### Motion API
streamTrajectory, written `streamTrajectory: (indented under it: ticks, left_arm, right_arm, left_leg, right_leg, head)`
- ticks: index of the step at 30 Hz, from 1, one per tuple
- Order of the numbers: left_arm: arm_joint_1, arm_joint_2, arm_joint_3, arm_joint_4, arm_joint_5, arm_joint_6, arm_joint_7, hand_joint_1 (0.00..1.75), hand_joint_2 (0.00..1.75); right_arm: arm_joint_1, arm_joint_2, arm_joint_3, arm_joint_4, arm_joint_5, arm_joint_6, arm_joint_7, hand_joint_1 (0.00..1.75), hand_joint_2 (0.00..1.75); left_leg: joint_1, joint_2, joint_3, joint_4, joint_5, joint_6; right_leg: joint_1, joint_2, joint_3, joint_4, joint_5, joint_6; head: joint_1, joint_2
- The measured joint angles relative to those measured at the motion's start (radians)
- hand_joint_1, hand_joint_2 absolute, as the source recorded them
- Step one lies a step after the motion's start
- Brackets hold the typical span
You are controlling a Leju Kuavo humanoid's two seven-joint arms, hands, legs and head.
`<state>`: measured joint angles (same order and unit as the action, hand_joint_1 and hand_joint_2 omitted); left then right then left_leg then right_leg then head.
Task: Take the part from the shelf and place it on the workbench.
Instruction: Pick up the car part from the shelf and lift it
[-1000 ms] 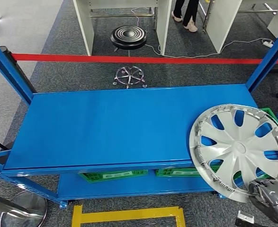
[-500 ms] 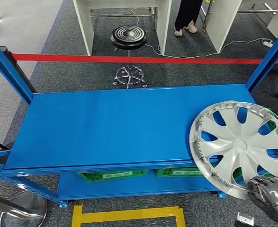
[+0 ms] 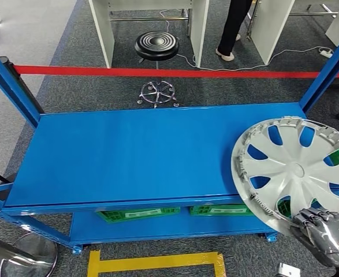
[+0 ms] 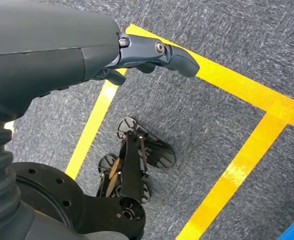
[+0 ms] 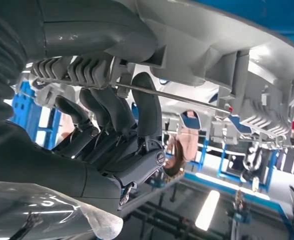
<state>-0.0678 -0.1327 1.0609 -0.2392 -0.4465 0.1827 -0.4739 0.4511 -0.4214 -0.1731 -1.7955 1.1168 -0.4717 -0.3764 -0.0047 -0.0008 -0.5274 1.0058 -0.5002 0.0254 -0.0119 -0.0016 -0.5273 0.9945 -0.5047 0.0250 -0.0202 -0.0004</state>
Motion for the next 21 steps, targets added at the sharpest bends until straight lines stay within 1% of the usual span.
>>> streamTrajectory:
  ticks: [7, 12, 14, 15, 17, 18, 19, 20, 21]
  left_arm:
    - [-0.001, -0.008, 0.0, 0.0, -0.004, -0.001, -0.002, 0.0, 1.75]
    - [-0.002, -0.009, 0.0, 0.0, -0.004, -0.003, -0.003, 0.0, 1.75]
    - [-0.002, -0.009, 0.0, 0.0, -0.004, -0.005, -0.003, 0.0, 1.75]
    - [-0.002, -0.009, 0.0, 0.0, -0.004, -0.006, -0.003, 0.0, 1.75]
    - [-0.003, -0.01, 0.0, 0.0, -0.007, -0.007, -0.003, 0.0, 1.75]
    - [-0.004, -0.012, 0.0, 0.0, -0.008, -0.008, -0.003, 0.0, 1.75]
    - [-0.005, -0.013, 0.0, 0.0, -0.01, -0.008, -0.003, 0.0, 1.75]
    - [-0.005, -0.015, 0.0, 0.0, -0.011, -0.009, -0.004, 0.0, 1.75]
    - [-0.005, -0.016, 0.0, 0.0, -0.011, -0.009, -0.004, 0.0, 1.75]
  right_arm:
    - [0.011, 0.003, 0.03, -0.059, 0.009, -0.015, 0.002, 1.75, 1.75]
    - [0.016, 0.005, 0.049, -0.085, 0.013, -0.022, 0.006, 1.75, 1.75]
    - [0.018, 0.005, 0.056, -0.092, 0.015, -0.024, 0.008, 1.75, 1.75]
    - [0.018, 0.005, 0.059, -0.096, 0.016, -0.025, 0.009, 1.75, 1.75]
    - [0.022, 0.006, 0.062, -0.105, 0.023, -0.031, 0.012, 1.75, 1.75]
    - [0.024, 0.006, 0.064, -0.109, 0.027, -0.037, 0.014, 1.75, 1.75]
    - [0.025, 0.006, 0.065, -0.113, 0.031, -0.044, 0.017, 1.75, 1.75]
    - [0.027, 0.006, 0.068, -0.116, 0.035, -0.05, 0.019, 1.75, 1.75]
    - [0.028, 0.006, 0.071, -0.119, 0.038, -0.057, 0.021, 1.75, 1.75]
  left_leg:
    - [-0.001, 0.0, 0.0, 0.001, 0.0, 0.0]
    - [-0.005, 0.0, -0.001, 0.005, -0.003, 0.004]
    - [-0.009, 0.0, -0.001, 0.006, -0.003, 0.007]
    - [-0.01, 0.0, -0.002, 0.006, -0.002, 0.01]
    - [-0.009, 0.001, 0.0, -0.005, 0.009, 0.021]
    - [-0.007, 0.002, 0.001, -0.014, 0.017, 0.027]
    - [-0.004, 0.004, 0.001, -0.023, 0.025, 0.033]
    - [-0.002, 0.006, -0.001, -0.029, 0.03, 0.036]
    - [-0.003, 0.007, -0.004, -0.03, 0.032, 0.038]
  right_leg:
    - [-0.001, 0.0, 0.0, 0.0, 0.0, 0.0]
    - [-0.005, 0.0, 0.0, -0.001, 0.002, 0.003]
    - [-0.008, 0.0, 0.0, -0.001, 0.002, 0.007]
    - [-0.01, 0.0, 0.0, -0.002, 0.004, 0.011]
    - [-0.012, 0.001, -0.001, -0.004, 0.005, 0.019]
    - [-0.012, 0.001, -0.007, 0.006, -0.006, 0.022]
    - [-0.011, 0.001, -0.021, 0.034, -0.031, 0.023]
    - [-0.011, 0.002, -0.043, 0.082, -0.066, 0.025]
    - [-0.011, 0.001, -0.069, 0.148, -0.102, 0.026]
  head:
    - [0.0, 0.0]
    - [0.0, 0.0]
    - [0.0, 0.0]
    - [0.0, 0.0]
    - [0.0, 0.0]
    - [0.0, 0.0]
    - [0.002, 0.0]
    - [0.004, 0.0]
    - [0.006, 0.0]
